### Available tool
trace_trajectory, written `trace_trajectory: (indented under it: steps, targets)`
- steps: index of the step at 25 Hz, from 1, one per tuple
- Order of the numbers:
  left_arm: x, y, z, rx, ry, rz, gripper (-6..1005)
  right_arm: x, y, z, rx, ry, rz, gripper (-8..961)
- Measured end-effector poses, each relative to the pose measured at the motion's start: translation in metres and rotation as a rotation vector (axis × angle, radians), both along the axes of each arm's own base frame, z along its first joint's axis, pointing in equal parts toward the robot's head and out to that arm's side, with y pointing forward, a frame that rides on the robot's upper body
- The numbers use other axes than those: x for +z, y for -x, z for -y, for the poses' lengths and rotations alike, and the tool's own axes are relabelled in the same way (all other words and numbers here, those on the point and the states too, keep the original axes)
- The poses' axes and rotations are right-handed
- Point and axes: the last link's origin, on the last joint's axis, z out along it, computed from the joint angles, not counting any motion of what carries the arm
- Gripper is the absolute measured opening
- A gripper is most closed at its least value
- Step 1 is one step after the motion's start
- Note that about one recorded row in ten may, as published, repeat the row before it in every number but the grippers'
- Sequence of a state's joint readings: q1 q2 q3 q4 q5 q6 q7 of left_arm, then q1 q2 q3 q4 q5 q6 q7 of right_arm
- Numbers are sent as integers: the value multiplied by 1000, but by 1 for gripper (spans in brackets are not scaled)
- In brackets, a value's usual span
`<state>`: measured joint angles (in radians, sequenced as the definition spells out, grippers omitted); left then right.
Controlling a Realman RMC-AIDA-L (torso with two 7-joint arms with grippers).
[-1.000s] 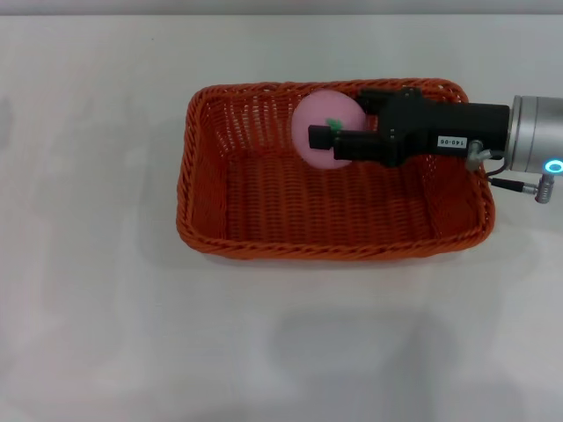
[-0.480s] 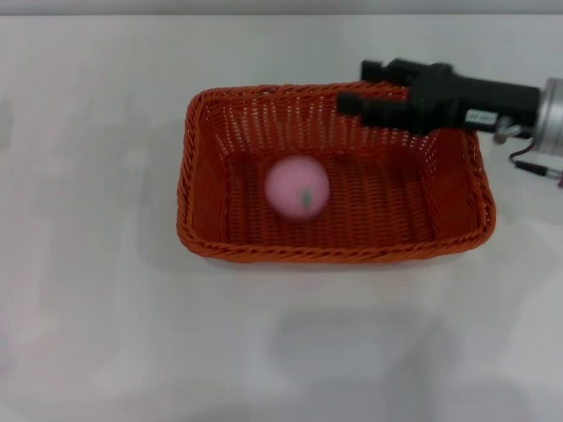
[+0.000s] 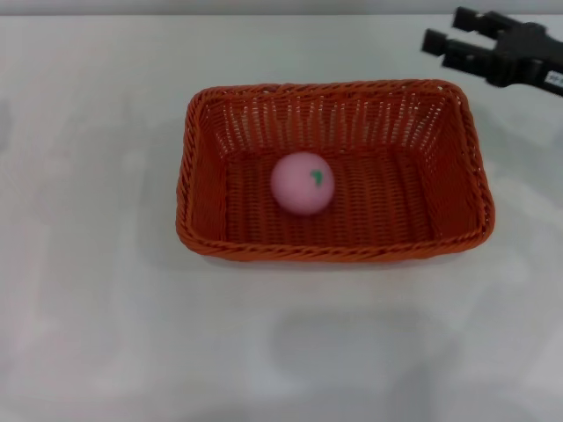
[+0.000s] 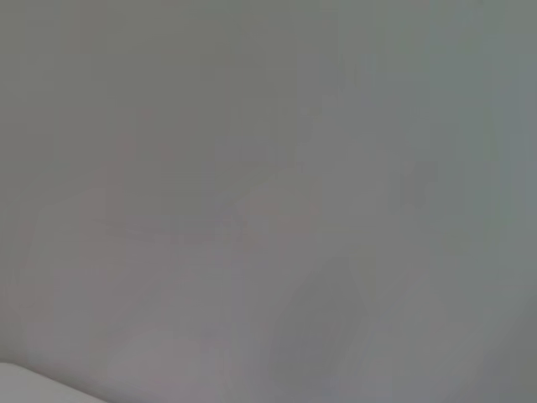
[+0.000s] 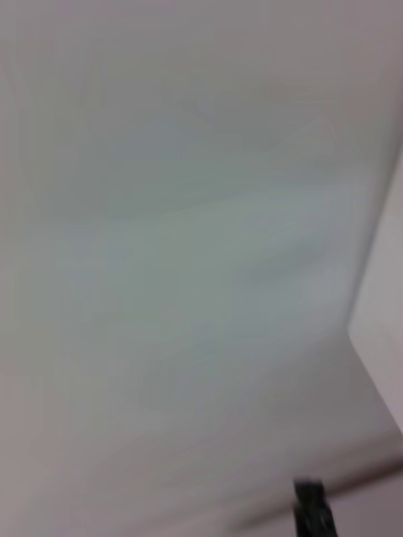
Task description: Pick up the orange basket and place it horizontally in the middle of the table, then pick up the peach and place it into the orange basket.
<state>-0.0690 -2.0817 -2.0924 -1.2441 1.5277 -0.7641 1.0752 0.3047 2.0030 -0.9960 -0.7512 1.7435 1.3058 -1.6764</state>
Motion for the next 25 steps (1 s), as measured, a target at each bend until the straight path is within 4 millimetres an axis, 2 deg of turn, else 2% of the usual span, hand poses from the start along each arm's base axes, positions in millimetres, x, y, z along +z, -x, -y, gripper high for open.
trace_trajectory:
  steps: [5,12,19,25]
  targets:
    - [0,1,0,2,1,1,429,20,-25,0,-88,-121,35,845]
    - [-2,1,-2,0,4,-6,429,34,-50,4,-162,-245,55,844]
    - [-6,5,-1,6,10,-27,429,45,-76,10,-239,-366,108,844]
    - [-10,11,1,14,15,-41,429,51,-100,22,-310,-459,143,844]
